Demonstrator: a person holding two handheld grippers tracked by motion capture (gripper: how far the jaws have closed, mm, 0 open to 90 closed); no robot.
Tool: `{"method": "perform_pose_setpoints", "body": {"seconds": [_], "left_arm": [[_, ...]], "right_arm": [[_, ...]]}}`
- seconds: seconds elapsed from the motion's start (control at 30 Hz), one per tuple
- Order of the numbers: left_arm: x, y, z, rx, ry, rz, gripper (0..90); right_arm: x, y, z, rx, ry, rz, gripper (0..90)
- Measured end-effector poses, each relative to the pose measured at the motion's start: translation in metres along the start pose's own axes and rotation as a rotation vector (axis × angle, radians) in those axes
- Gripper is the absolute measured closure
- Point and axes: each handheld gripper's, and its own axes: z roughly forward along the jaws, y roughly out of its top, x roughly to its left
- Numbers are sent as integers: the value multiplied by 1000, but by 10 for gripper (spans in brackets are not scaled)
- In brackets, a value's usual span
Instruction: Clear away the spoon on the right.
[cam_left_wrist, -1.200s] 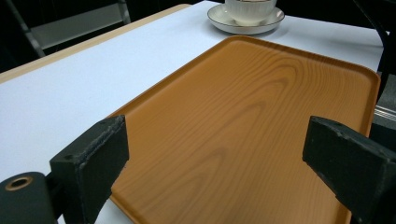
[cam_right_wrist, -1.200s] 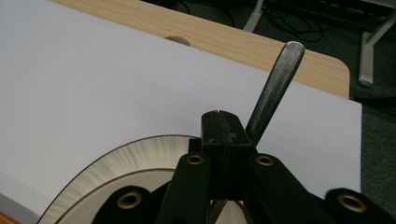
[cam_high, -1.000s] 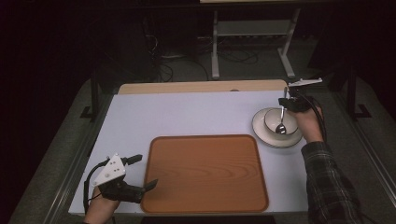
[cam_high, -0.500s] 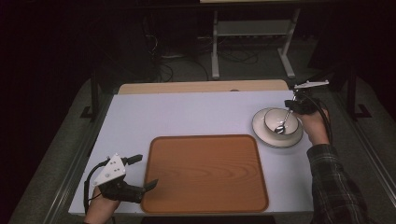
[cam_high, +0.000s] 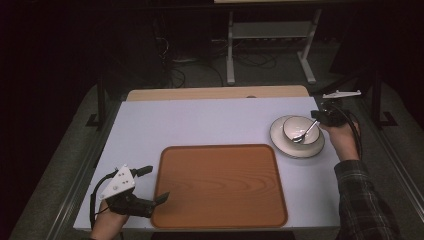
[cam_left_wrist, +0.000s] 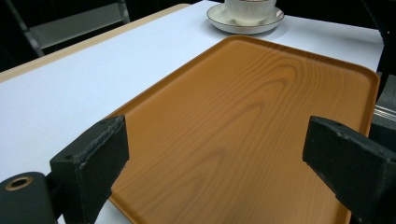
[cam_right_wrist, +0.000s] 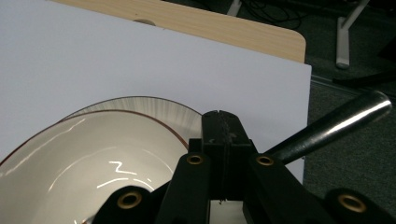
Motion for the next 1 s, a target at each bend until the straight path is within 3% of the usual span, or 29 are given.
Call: {"method": "perform_pose_setpoints", "body": {"seconds": [1.0], "left_arm": [[0, 0, -1, 1, -3, 7, 65]], "right_arm": [[2, -27, -32, 14, -43, -13, 896]]}}
